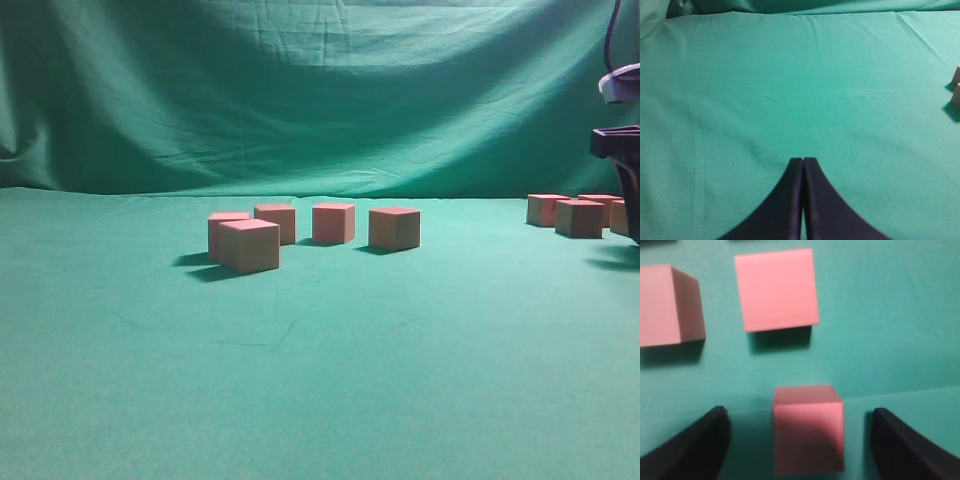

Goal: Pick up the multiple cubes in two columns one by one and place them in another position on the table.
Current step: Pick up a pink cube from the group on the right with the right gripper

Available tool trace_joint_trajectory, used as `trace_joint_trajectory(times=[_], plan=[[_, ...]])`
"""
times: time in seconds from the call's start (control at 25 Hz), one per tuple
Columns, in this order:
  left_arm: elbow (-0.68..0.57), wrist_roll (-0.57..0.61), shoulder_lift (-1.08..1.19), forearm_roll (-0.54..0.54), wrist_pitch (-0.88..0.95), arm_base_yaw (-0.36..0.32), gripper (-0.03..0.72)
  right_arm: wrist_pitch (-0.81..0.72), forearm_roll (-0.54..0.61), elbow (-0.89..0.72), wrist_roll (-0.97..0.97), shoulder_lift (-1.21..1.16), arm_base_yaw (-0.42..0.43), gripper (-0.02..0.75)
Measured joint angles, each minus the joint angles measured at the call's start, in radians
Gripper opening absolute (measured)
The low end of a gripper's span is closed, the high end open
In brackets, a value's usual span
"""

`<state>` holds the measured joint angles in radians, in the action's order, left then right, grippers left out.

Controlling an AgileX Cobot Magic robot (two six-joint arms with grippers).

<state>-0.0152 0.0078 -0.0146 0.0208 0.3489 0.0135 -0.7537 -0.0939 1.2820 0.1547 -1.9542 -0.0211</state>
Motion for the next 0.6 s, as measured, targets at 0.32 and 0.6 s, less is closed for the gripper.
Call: trace_joint_trajectory(times=[0.32,0.6], plan=[[0.0,0.0,0.0,0.0,0.0,0.0,0.0,0.0,0.007,0.0,-0.001,-0.009,0.0,0.247],[0.0,0.0,0.0,0.0,0.0,0.0,0.0,-0.06,0.011,0.0,-0.005,0.051,0.0,0.258]])
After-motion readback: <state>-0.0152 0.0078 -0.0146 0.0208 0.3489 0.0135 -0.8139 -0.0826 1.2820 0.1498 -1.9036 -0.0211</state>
